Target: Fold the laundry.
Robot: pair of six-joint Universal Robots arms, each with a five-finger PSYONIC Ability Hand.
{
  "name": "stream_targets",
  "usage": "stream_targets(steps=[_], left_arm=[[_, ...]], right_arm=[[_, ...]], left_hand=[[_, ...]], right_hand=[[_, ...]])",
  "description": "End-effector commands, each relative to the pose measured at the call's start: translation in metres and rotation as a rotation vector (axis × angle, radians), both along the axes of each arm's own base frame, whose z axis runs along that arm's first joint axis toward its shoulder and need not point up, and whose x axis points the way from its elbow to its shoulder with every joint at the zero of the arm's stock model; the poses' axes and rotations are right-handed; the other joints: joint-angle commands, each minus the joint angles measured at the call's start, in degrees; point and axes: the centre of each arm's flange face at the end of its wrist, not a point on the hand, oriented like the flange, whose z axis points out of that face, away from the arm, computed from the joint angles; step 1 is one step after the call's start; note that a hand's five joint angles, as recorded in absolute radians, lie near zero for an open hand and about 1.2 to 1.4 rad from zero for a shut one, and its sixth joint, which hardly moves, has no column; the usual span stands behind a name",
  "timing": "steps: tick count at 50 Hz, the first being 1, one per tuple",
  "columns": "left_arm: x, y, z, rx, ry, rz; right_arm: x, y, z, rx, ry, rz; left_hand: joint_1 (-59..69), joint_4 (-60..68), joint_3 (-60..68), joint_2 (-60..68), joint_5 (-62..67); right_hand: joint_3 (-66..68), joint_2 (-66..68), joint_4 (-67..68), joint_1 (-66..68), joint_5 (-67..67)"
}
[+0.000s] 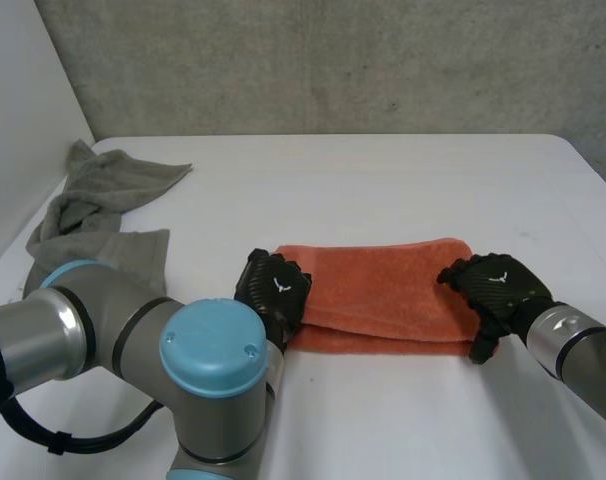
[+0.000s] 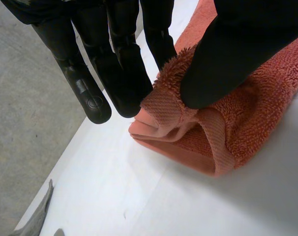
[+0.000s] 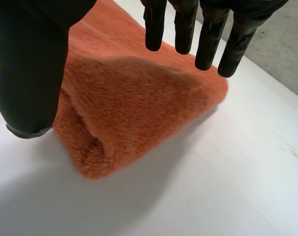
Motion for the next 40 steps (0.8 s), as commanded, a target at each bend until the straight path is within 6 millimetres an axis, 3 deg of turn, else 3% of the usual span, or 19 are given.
stream_targets(steps=[1,5,9,14,19,24,28,33,36,37,40], left_arm=[[0.005,0.006,-0.01,0.029,-0.037,0.002],[0.006,0.008,-0.013,0.039,-0.045,-0.002],[0.005,0.011,-0.01,0.033,-0.039,-0.005],[0.003,0.013,-0.005,0.023,-0.03,-0.01],[0.009,0.009,0.012,-0.002,-0.007,0.033],[0.025,-0.003,0.037,-0.033,0.043,0.095],[0.038,-0.015,0.057,-0.065,0.083,0.131],[0.044,-0.024,0.07,-0.073,0.137,0.121],[0.044,-0.027,0.071,-0.058,0.168,0.11],[0.045,-0.028,0.071,-0.055,0.175,0.111],[0.045,-0.029,0.072,-0.05,0.189,0.115]], right_arm=[[-0.004,-0.003,-0.002,-0.035,0.035,-0.034],[-0.004,0.0,-0.005,-0.031,0.056,-0.024],[-0.004,0.001,-0.012,-0.014,0.063,-0.019],[-0.004,0.001,-0.016,-0.001,0.067,-0.02],[-0.005,0.003,-0.017,0.01,0.067,-0.022],[-0.016,-0.003,-0.009,-0.02,0.089,-0.051],[-0.028,-0.012,0.015,-0.13,0.179,-0.054],[-0.029,-0.02,0.035,-0.242,0.339,-0.008],[-0.004,-0.017,0.052,-0.322,0.366,0.028],[0.021,-0.007,0.06,-0.377,0.361,0.096],[0.053,0.007,0.07,-0.445,0.339,0.183]], left_hand=[[17.73,11.44,11.89,12.02,13.64],[16.09,9.8,10.25,10.38,12.0],[-19.31,-25.6,-25.15,-25.02,-23.41],[-36.89,-43.18,-42.73,-42.6,-40.98],[-41.44,-47.73,-47.28,-47.16,-45.54],[-43.98,-50.27,-49.82,-49.69,-48.07],[-43.98,-50.27,-49.82,-49.69,-48.07],[-43.98,-50.27,-49.82,-49.69,-48.07],[-43.98,-50.27,-49.82,-49.69,-48.07],[-43.98,-50.27,-49.82,-49.69,-48.07],[-43.98,-50.27,-49.82,-49.69,-48.07]], right_hand=[[7.34,7.81,7.55,10.35,7.53],[16.07,16.54,16.28,19.08,16.26],[25.16,25.64,25.37,28.18,25.35],[32.89,33.36,33.1,35.9,33.08],[63.71,64.18,63.92,66.72,63.9],[63.8,64.28,64.01,66.82,63.99],[63.8,64.28,64.01,66.82,63.99],[63.8,64.28,64.01,66.82,63.99],[63.8,64.28,64.01,66.82,63.99],[63.8,64.28,64.01,66.82,63.99],[63.8,64.28,64.01,66.82,63.99]])
